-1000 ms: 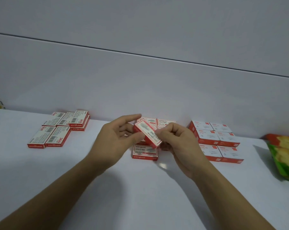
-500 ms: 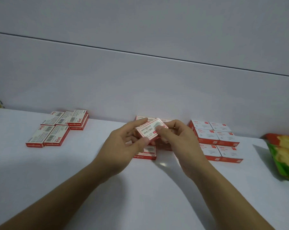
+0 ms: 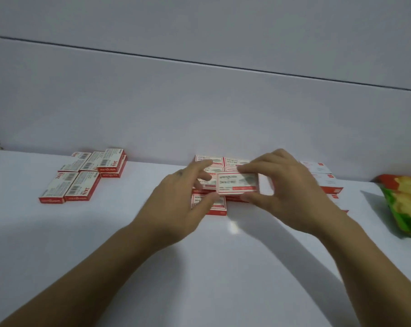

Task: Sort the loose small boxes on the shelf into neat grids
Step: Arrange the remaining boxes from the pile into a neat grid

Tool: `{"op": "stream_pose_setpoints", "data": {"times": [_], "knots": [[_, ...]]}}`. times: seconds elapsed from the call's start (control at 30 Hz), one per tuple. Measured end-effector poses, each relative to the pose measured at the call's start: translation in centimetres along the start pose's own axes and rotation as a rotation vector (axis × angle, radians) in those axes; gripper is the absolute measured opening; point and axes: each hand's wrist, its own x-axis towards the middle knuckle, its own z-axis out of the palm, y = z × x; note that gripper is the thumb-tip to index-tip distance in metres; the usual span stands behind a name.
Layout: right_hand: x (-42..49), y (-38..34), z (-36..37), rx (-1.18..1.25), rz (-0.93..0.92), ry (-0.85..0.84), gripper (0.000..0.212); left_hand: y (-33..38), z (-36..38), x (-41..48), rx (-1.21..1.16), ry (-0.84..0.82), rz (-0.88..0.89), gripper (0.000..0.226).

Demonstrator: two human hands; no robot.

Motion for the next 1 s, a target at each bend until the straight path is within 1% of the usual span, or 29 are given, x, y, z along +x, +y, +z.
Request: {"op": "stream_pose_setpoints", "data": {"times": [0.07, 0.13, 0.2, 0.23, 0.3, 0.43, 0.5, 0.6, 0.67, 0.77, 0.9, 1.0], "knots": [[-1.3, 0.9, 0.3, 0.045, 0.119, -0.035, 0.045, -0.4, 0.0, 0.0, 0.176, -0.056, 0.119, 0.04], [-2.2, 1.5, 0.8, 0.045, 0.193, -0.075, 0.046, -0.8, 0.2, 0.1, 0.353, -0.164, 0.185, 0.041], [-2.4, 1.5, 1.2, 0.043, 0.205, -0.124, 0.046, -1.2, 0.5, 0.1, 0.446, -0.27, 0.183, 0.042], [-2.4, 1.5, 1.4, 0.054, 0.206, -0.138, 0.045, -1.3, 0.7, 0.1, 0.464, -0.296, 0.168, 0.04], [-2.4, 1.5, 2.0, 0.074, 0.221, -0.147, 0.039, -1.2, 1.1, 0.2, 0.458, -0.289, 0.146, 0.035], [-2.7, 1.4, 3.9, 0.055, 0.284, -0.105, 0.023, -1.1, 1.7, 0.3, 0.446, -0.253, 0.134, 0.029], [-2.8, 1.1, 4.5, 0.044, 0.292, -0.086, 0.02, -1.5, 1.7, 0.3, 0.41, -0.235, 0.124, 0.027], [-2.9, 0.8, 4.6, 0.006, 0.272, -0.08, 0.019, -1.8, 1.7, 0.3, 0.389, -0.254, 0.101, 0.028], [-2.7, 0.6, 4.4, -0.042, 0.227, -0.088, 0.018, -1.8, 1.7, 0.4, 0.391, -0.268, 0.112, 0.03], [-2.4, 0.4, 4.0, -0.171, 0.13, -0.162, 0.021, -1.6, 1.3, 0.6, 0.372, -0.255, 0.133, 0.028], [-1.7, -0.4, 3.1, -0.387, 0.069, -0.27, 0.035, -0.9, 0.7, 0.5, 0.393, -0.278, 0.145, 0.031], [-0.8, -1.8, 1.6, -0.452, 0.094, -0.28, 0.033, -0.4, -0.6, 0.5, 0.363, -0.228, 0.141, 0.033]]}}
